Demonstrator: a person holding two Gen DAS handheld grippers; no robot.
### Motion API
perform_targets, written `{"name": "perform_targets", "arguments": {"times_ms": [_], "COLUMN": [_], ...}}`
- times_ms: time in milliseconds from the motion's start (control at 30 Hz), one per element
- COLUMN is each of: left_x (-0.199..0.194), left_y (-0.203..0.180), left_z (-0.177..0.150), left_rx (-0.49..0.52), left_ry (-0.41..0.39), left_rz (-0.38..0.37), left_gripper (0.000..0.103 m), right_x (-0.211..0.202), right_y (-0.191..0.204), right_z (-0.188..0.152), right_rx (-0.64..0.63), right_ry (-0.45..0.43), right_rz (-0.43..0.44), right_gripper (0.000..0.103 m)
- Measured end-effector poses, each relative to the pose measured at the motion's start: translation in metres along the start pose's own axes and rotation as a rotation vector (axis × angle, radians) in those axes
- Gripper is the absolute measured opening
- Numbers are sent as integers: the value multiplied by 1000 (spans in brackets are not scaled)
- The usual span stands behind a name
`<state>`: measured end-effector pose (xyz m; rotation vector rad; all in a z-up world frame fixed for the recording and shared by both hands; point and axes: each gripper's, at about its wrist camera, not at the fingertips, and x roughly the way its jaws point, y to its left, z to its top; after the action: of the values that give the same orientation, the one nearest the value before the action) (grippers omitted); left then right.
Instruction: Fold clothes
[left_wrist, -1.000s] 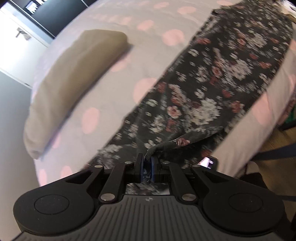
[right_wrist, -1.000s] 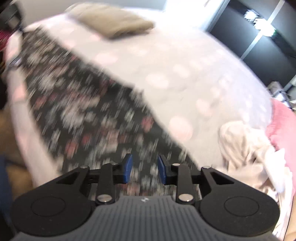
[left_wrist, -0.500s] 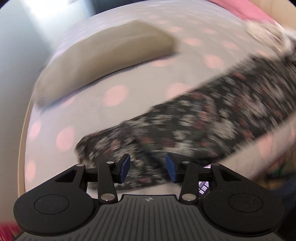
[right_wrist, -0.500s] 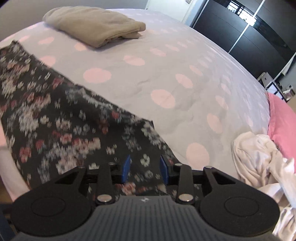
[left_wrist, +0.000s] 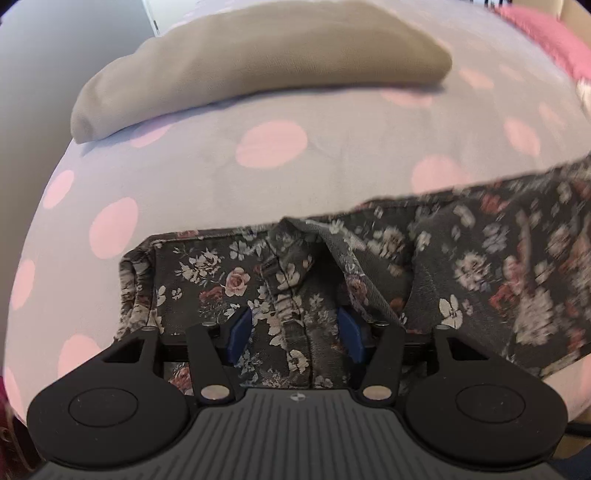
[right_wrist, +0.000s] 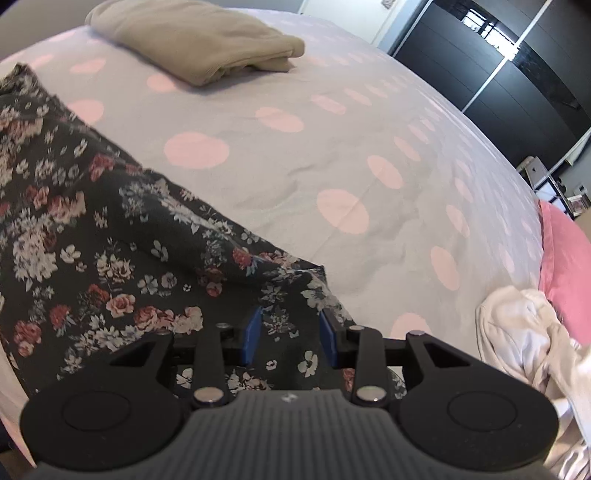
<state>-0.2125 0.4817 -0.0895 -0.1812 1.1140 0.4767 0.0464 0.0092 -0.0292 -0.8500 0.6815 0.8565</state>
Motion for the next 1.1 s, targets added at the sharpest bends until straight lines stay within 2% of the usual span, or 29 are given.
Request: {"name": "perform_targets", "arguments": {"times_ms": [67, 167, 200, 233, 267, 300, 367, 467, 633, 800, 1000, 1100], "left_x": [6, 9, 9, 8, 8, 7, 6, -3, -33, -57, -49, -42], "left_y": [2, 11, 11, 10, 8, 7, 6, 8, 21, 51, 83, 90], "left_z": [0, 1, 1, 1, 0, 0, -1, 1, 5, 8, 4, 3], "left_rx": [-30, -137, -153, -156, -161, -168, -170, -183, -237, -332, -378, -372], "left_ry": [1, 15, 13, 8, 5, 2, -6, -18, -52, -95, -56, -36], "left_rz": [2, -30, -42, -58, -66, -68, -89, -98, -54, 55, 173, 194], "left_gripper": [55, 53, 50, 39, 33, 33, 22, 16, 15, 15, 15, 15], "right_x": [4, 8, 9, 10, 11, 10, 9, 2, -8, -10, -9, -6], "right_y": [3, 7, 8, 9, 9, 9, 10, 11, 11, 13, 15, 15], "right_z": [1, 3, 4, 5, 5, 5, 5, 4, 1, 0, 0, 0], "right_rx": [-21, -48, -55, -57, -59, -62, -70, -87, -100, -118, -135, -135], "right_ry": [-4, -10, -12, -12, -13, -16, -25, -49, -77, -81, -83, -72], "right_rz": [8, 15, 16, 17, 16, 13, 6, -9, -26, -39, -55, -60], "right_gripper": [38, 38, 38, 38, 38, 38, 38, 38, 38, 38, 38, 38]}}
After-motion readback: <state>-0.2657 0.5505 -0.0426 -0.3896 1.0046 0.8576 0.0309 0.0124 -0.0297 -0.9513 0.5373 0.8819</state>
